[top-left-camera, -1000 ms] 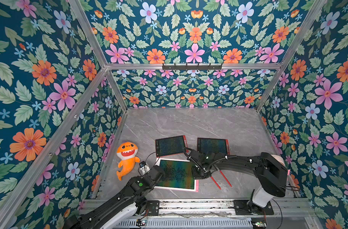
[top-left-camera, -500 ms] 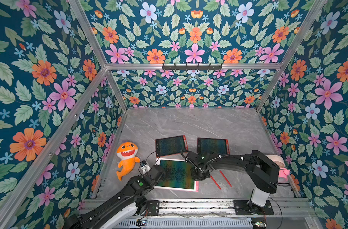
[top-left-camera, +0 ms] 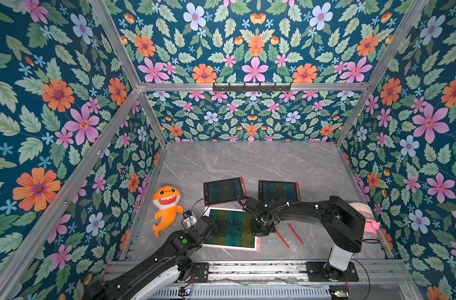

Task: Place the stylus back onto the writing tablet
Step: Place the stylus on the writing tablet.

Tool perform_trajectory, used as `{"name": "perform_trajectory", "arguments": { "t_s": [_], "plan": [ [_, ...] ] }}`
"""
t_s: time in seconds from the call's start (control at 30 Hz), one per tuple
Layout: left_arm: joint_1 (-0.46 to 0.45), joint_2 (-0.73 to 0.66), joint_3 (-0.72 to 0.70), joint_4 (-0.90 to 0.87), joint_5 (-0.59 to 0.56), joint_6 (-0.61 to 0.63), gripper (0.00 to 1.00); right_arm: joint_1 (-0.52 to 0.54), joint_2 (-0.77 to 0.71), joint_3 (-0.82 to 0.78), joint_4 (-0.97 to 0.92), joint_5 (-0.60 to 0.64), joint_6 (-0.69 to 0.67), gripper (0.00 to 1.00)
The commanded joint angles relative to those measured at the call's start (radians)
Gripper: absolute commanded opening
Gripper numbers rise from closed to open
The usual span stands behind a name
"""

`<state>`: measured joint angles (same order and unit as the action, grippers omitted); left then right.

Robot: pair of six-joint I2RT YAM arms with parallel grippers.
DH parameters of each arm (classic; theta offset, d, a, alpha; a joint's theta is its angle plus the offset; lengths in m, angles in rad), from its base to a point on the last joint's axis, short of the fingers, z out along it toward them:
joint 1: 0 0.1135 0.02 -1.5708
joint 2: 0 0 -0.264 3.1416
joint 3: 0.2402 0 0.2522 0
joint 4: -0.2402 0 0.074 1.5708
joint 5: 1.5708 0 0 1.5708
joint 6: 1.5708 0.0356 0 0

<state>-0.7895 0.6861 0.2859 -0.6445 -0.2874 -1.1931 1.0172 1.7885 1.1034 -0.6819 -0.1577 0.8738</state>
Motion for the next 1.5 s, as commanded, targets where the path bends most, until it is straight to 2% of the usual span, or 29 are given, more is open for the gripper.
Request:
{"name": "perform_trajectory", "arguments": {
  "t_s": [0.0, 0.2, 0.33, 0.6, 1.0, 1.33, 1.47],
  "plan": [
    [0.001, 0.007, 0.017, 0.0, -0.019, 0.023, 0.0, 0.0, -0.042, 0.007, -0.018, 0.026, -0.028, 0.09],
    [0.001, 0.031, 0.043, -0.002, -0.031, 0.04, 0.0, -0.02, -0.162, 0.029, -0.066, 0.049, -0.027, 0.1],
    [0.0, 0.045, 0.04, 0.018, -0.026, 0.041, 0.0, -0.06, -0.177, 0.02, -0.076, 0.048, -0.038, 0.1],
    [0.0, 0.059, 0.047, 0.021, -0.02, 0.049, 0.0, -0.126, -0.082, 0.059, -0.071, 0.029, -0.092, 0.1],
    [0.0, 0.05, 0.026, 0.014, 0.003, 0.053, 0.0, -0.126, 0.067, 0.166, -0.114, 0.05, -0.128, 0.09],
    [0.0, 0.052, 0.02, 0.009, 0.004, 0.056, 0.0, -0.125, 0.127, 0.146, -0.082, 0.053, -0.112, 0.08],
    [0.001, 0.055, 0.015, 0.011, 0.005, 0.055, 0.0, -0.111, 0.184, 0.141, -0.127, 0.094, -0.086, 0.06]
  ]
}}
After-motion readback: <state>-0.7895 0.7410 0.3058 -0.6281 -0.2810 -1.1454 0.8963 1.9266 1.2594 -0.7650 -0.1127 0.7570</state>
